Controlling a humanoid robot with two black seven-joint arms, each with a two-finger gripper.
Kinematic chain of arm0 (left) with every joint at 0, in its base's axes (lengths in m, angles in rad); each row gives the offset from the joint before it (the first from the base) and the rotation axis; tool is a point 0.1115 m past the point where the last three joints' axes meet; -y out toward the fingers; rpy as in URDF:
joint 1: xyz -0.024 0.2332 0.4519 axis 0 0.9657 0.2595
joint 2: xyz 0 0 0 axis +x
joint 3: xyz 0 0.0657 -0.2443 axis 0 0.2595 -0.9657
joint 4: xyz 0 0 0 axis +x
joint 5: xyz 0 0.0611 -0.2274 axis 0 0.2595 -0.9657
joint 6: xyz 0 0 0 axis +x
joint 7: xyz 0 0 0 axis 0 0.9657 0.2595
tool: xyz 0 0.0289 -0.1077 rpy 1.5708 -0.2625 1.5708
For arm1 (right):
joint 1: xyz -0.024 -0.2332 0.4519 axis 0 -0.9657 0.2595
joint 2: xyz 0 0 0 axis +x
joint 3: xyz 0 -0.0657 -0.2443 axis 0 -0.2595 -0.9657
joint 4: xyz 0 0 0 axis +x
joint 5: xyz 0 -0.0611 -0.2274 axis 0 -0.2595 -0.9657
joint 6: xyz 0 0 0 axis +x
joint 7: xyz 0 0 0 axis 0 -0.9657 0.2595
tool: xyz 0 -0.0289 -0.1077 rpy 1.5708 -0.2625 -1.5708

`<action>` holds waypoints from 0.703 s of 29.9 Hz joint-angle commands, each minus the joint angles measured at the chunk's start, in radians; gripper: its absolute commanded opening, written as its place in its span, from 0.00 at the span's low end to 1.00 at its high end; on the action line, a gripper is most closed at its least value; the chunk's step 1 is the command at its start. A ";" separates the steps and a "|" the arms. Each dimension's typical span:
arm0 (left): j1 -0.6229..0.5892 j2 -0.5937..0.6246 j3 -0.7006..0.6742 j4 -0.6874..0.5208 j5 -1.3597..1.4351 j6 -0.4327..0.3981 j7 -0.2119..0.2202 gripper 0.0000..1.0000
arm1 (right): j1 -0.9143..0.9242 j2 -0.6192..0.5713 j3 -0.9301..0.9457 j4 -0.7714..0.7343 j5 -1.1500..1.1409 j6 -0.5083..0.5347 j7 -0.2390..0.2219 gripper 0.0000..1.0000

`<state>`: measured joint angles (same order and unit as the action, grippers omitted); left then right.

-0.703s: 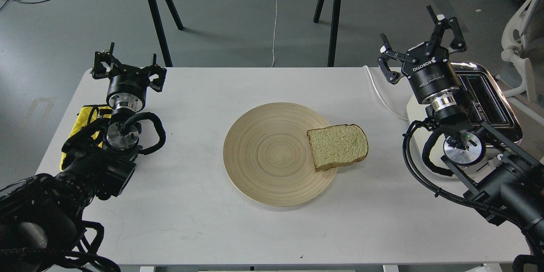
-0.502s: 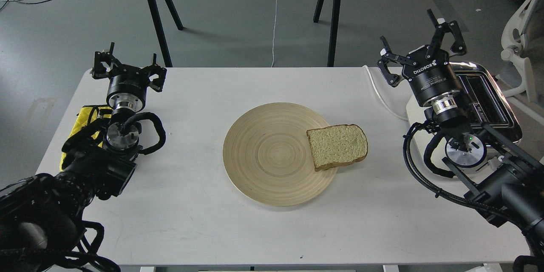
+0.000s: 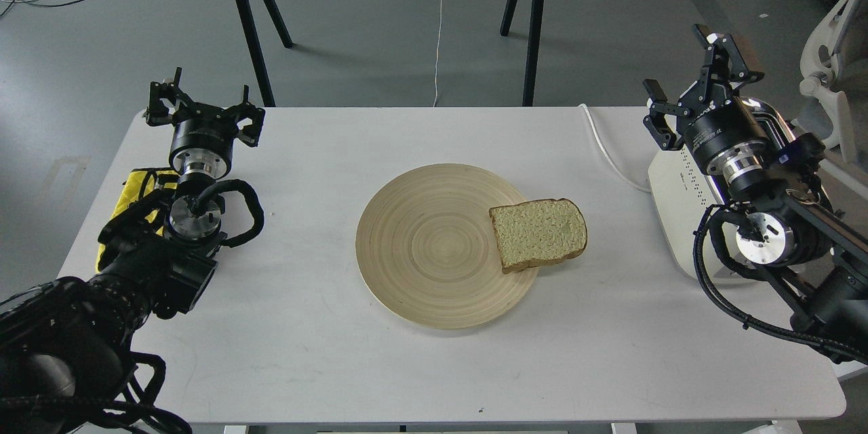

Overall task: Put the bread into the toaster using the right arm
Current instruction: 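Lower the right gripper from beside the toaster toward the table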

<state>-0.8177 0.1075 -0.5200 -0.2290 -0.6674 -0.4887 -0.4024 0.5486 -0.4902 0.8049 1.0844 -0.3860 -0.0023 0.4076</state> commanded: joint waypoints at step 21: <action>0.000 0.000 0.000 -0.001 0.000 0.000 0.000 1.00 | -0.013 -0.064 -0.424 0.066 -0.290 -0.389 -0.064 1.00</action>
<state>-0.8175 0.1074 -0.5200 -0.2303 -0.6672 -0.4887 -0.4021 0.5381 -0.5443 0.4128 1.1498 -0.6755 -0.3828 0.3440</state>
